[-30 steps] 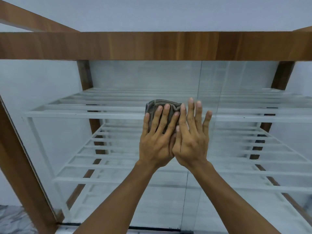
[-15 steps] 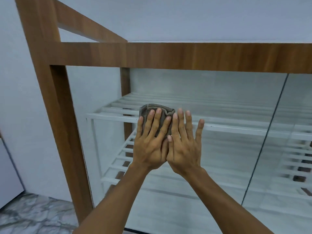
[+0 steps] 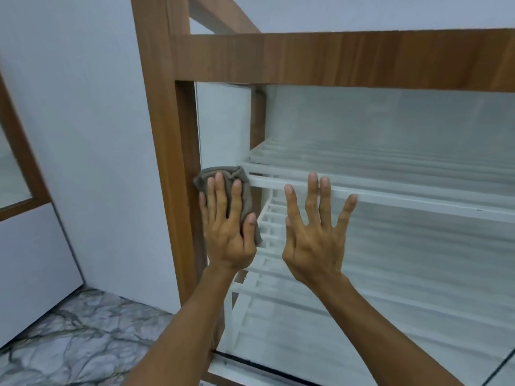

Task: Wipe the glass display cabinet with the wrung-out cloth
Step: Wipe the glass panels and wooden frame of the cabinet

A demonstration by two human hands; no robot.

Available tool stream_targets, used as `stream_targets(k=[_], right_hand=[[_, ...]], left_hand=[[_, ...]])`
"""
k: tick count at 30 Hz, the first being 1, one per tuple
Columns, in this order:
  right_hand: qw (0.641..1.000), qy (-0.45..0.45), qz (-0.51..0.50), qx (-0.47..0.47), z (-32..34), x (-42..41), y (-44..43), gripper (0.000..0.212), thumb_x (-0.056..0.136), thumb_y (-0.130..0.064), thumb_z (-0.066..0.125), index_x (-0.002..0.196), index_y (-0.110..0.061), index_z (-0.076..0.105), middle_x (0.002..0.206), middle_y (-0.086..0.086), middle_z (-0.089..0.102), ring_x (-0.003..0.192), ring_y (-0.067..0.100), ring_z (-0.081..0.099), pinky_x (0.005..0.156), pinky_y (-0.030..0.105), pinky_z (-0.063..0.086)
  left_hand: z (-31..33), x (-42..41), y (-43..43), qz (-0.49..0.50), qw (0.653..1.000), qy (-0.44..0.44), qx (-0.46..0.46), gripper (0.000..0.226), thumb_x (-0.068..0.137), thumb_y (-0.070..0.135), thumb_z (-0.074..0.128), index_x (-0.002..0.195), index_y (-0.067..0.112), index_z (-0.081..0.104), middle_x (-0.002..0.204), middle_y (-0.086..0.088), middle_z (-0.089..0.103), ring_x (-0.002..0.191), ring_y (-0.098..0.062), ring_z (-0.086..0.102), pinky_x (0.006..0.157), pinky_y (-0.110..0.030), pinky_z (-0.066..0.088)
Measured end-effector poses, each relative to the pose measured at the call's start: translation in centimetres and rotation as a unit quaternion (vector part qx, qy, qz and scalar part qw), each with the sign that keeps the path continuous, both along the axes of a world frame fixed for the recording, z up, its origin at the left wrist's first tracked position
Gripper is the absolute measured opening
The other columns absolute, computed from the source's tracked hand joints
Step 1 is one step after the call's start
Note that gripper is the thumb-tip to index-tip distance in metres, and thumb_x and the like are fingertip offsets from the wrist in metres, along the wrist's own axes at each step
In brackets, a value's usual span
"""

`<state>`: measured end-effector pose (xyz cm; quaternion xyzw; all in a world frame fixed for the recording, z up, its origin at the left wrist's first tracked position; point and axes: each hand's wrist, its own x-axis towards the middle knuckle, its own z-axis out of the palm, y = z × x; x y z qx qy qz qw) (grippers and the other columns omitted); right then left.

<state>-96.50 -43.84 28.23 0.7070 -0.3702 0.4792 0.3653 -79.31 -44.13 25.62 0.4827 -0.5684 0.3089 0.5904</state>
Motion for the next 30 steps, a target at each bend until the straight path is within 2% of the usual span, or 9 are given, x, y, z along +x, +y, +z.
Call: stream_targets(k=[3,6,9,14,19,21,25,28,30], right_hand=[[1.000,0.007,0.003,0.005,-2.2,0.6,0.1,0.061,0.101,-0.019,0.049,0.159,-0.013,0.032,0.168,0.018,0.010,0.159,0.030,-0.004,0.123,0.064,-0.004],[0.999,0.040,-0.020,-0.005,-4.4,1.0,-0.1,0.057,0.106,-0.032,0.041,0.160,-0.016,0.028,0.170,0.014,0.004,0.159,0.029,-0.002,0.125,0.061,-0.003],[1.000,0.019,-0.001,-0.006,-4.7,0.8,-0.3,0.051,0.107,-0.027,0.038,0.157,-0.015,0.034,0.166,0.016,0.019,0.159,0.028,0.003,0.126,0.060,0.000],[1.000,-0.012,0.009,-0.022,-4.5,1.1,-0.2,0.049,0.108,-0.026,0.040,0.156,-0.016,0.038,0.162,0.016,0.028,0.159,0.026,0.006,0.126,0.057,0.002],[0.998,-0.056,0.006,-0.009,-5.1,0.1,0.0,0.051,0.105,-0.026,0.047,0.155,-0.020,0.039,0.162,0.015,0.027,0.159,0.025,0.006,0.127,0.056,0.004],[0.998,-0.062,-0.008,-0.007,-5.5,-0.4,-0.1,0.050,0.105,-0.026,0.049,0.154,-0.021,0.042,0.163,0.014,0.027,0.159,0.026,0.007,0.127,0.057,0.004],[0.998,-0.066,0.001,-0.011,-5.6,-0.4,-0.2,0.049,0.106,-0.025,0.045,0.154,-0.019,0.040,0.161,0.015,0.029,0.159,0.027,0.009,0.127,0.057,0.006],[0.998,-0.056,0.033,-0.018,-5.6,-1.0,-0.1,0.044,0.107,-0.021,0.041,0.150,-0.014,0.047,0.159,0.018,0.034,0.158,0.028,0.014,0.127,0.057,0.009],[0.998,-0.047,0.042,-0.010,-5.4,-1.6,0.1,0.048,0.103,-0.015,0.049,0.150,-0.014,0.046,0.160,0.018,0.034,0.158,0.027,0.014,0.127,0.055,0.009]], left_hand=[[-3.3,-2.7,0.7,0.002,0.996,0.077,0.048,0.061,0.109,0.037,0.027,0.162,0.007,0.016,0.169,-0.022,0.012,0.159,-0.039,0.006,0.128,-0.057,0.006],[-4.5,-3.5,1.1,-0.024,0.996,-0.054,0.067,0.062,0.110,0.038,0.026,0.166,0.022,0.005,0.173,-0.009,-0.005,0.160,-0.033,-0.001,0.129,-0.054,0.000],[-3.1,0.0,0.4,-0.015,0.988,-0.153,0.031,0.065,0.108,0.039,0.032,0.166,0.028,0.005,0.174,-0.002,-0.006,0.161,-0.025,-0.001,0.130,-0.050,0.001],[-4.2,-3.7,1.1,-0.013,0.996,0.076,0.052,0.062,0.110,0.037,0.028,0.166,0.023,0.004,0.169,-0.017,0.008,0.160,-0.034,-0.001,0.128,-0.057,0.003],[-2.6,-1.7,0.3,-0.045,0.996,-0.077,0.020,0.063,0.109,0.037,0.034,0.165,0.028,0.006,0.173,-0.003,-0.003,0.161,-0.027,-0.003,0.128,-0.054,0.001],[-2.0,-0.8,-0.2,-0.035,0.998,-0.059,0.000,0.062,0.109,0.038,0.034,0.165,0.028,0.010,0.172,-0.005,0.002,0.161,-0.026,0.000,0.129,-0.053,0.003],[-3.6,-5.3,0.7,-0.023,0.996,0.086,0.024,0.060,0.110,0.035,0.031,0.164,0.018,0.012,0.169,-0.018,0.011,0.159,-0.035,0.002,0.128,-0.058,0.005],[-4.9,-7.0,0.7,-0.039,0.997,0.051,0.038,0.063,0.109,0.036,0.032,0.166,0.024,0.007,0.173,-0.006,-0.004,0.160,-0.033,-0.001,0.128,-0.058,0.003],[-4.9,-5.9,0.3,-0.038,0.999,-0.001,0.023,0.065,0.108,0.038,0.034,0.166,0.027,0.007,0.174,-0.002,-0.005,0.160,-0.030,-0.002,0.128,-0.056,0.002]])
